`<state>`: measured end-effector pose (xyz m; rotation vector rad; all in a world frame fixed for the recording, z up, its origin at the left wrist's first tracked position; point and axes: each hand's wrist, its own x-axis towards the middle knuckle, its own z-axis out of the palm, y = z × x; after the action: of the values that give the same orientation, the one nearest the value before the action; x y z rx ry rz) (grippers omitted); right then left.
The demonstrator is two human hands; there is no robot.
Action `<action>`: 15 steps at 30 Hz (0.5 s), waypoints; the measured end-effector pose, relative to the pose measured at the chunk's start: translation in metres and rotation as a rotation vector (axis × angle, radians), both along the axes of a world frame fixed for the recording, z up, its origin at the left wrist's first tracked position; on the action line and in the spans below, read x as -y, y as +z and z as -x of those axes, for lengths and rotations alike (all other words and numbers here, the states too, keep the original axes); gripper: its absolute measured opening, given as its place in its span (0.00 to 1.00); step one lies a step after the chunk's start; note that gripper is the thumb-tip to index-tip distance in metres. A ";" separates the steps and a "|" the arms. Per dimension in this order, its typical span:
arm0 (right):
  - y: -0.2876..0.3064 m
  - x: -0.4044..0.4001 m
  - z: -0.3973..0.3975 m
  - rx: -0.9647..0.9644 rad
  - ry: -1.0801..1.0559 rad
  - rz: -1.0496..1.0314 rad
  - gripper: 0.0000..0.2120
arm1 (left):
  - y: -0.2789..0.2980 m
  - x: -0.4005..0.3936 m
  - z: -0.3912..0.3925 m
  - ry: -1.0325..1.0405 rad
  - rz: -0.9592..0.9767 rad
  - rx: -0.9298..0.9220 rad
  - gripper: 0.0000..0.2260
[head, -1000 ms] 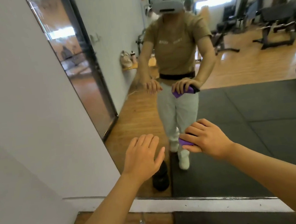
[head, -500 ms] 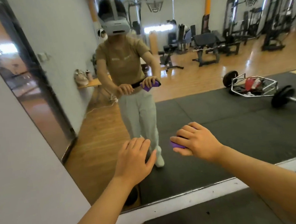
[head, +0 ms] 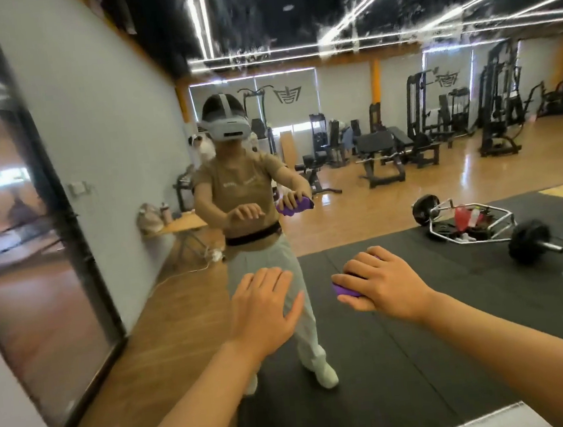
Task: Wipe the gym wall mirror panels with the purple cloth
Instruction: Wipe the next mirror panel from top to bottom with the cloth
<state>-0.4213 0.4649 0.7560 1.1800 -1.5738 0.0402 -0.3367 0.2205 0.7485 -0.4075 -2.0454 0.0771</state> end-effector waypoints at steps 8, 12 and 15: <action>0.062 -0.062 0.066 -0.082 0.047 0.015 0.25 | 0.056 -0.069 0.053 0.101 -0.029 -0.068 0.16; 0.096 -0.066 0.086 -0.128 0.059 0.023 0.25 | 0.093 -0.075 0.070 0.143 -0.019 -0.097 0.17; 0.132 -0.058 0.101 -0.164 0.064 0.022 0.23 | 0.132 -0.073 0.080 0.157 -0.003 -0.141 0.17</action>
<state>-0.5226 0.5228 0.8883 1.1858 -1.3890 0.0019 -0.4172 0.2930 0.8801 -0.2320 -1.9345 0.1925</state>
